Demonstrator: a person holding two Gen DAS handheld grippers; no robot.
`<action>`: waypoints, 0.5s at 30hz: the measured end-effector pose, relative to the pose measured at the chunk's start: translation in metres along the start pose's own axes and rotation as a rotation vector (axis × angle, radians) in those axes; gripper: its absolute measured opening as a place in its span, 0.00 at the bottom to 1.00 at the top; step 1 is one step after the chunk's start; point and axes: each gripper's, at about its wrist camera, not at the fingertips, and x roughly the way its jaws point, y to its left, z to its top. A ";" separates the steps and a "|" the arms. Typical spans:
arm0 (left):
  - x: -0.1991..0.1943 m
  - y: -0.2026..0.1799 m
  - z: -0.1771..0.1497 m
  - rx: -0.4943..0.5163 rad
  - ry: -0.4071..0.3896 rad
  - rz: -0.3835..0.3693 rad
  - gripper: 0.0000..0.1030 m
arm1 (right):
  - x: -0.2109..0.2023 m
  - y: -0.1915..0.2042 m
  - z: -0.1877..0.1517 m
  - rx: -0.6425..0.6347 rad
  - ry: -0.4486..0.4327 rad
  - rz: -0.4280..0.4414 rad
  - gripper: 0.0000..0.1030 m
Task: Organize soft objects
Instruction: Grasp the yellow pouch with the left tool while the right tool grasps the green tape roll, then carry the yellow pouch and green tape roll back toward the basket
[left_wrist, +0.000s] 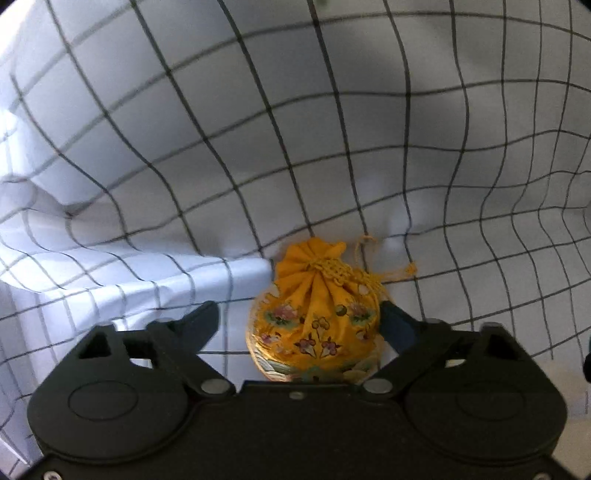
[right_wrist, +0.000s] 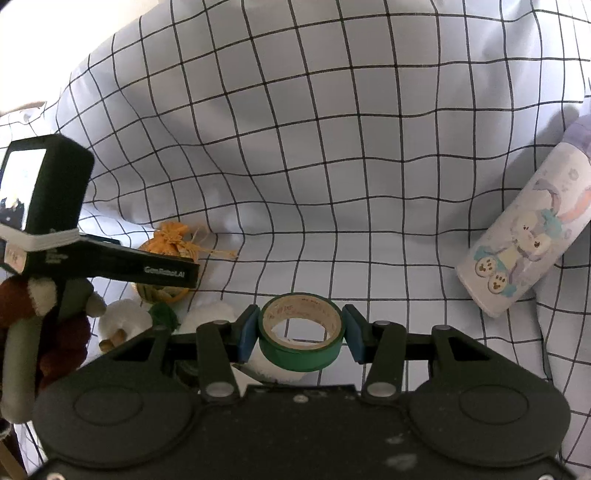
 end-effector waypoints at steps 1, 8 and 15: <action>0.002 0.003 0.001 -0.021 0.009 -0.031 0.68 | 0.000 0.001 0.000 0.000 0.000 0.000 0.46; -0.004 0.033 0.000 -0.127 -0.013 -0.058 0.58 | -0.004 0.015 0.002 -0.021 -0.017 0.020 0.46; -0.027 0.086 -0.025 -0.256 -0.052 -0.002 0.58 | -0.005 0.048 0.008 -0.061 -0.043 0.071 0.46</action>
